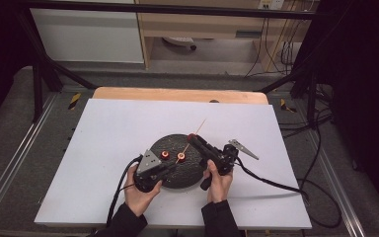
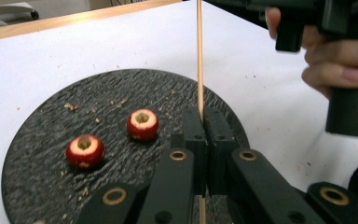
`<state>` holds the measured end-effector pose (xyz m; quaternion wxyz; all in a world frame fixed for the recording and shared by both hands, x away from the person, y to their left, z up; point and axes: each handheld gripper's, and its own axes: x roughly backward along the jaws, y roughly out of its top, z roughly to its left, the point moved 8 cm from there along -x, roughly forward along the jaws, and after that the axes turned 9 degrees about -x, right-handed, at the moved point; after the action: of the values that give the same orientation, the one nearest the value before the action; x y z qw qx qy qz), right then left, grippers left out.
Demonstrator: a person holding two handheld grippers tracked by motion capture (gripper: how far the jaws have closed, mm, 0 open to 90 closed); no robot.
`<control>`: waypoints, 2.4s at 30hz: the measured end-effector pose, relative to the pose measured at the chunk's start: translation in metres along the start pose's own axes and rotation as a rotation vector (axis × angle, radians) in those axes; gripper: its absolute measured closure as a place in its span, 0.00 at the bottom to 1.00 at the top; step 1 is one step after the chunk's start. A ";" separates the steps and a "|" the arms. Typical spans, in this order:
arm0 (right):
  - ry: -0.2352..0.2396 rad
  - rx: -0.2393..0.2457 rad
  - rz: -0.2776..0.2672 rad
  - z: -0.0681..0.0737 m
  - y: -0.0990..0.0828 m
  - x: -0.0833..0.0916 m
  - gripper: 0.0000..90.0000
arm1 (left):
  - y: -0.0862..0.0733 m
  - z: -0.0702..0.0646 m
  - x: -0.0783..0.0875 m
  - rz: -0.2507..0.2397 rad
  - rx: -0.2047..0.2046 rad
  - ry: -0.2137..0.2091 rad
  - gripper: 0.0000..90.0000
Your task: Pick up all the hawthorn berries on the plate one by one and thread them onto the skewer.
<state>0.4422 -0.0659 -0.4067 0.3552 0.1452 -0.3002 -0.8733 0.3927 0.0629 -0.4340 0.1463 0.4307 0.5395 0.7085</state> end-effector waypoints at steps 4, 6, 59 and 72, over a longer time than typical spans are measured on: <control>0.001 0.009 0.013 0.001 -0.004 0.003 0.70 | 0.007 -0.001 -0.004 0.000 -0.004 -0.004 0.98; 0.002 0.019 0.022 0.002 -0.005 0.004 0.70 | 0.010 -0.001 -0.006 -0.004 -0.008 -0.004 0.98; -0.183 0.311 0.443 -0.029 -0.028 0.029 0.03 | -0.050 0.035 0.045 0.069 0.022 -0.008 0.98; -0.292 0.414 0.581 -0.034 -0.029 0.012 0.02 | -0.074 0.052 0.065 0.094 0.033 0.011 0.98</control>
<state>0.4346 -0.0722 -0.4515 0.5045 -0.0033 -0.5463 -0.6687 0.3760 0.1673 -0.4680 0.1027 0.4541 0.5310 0.7080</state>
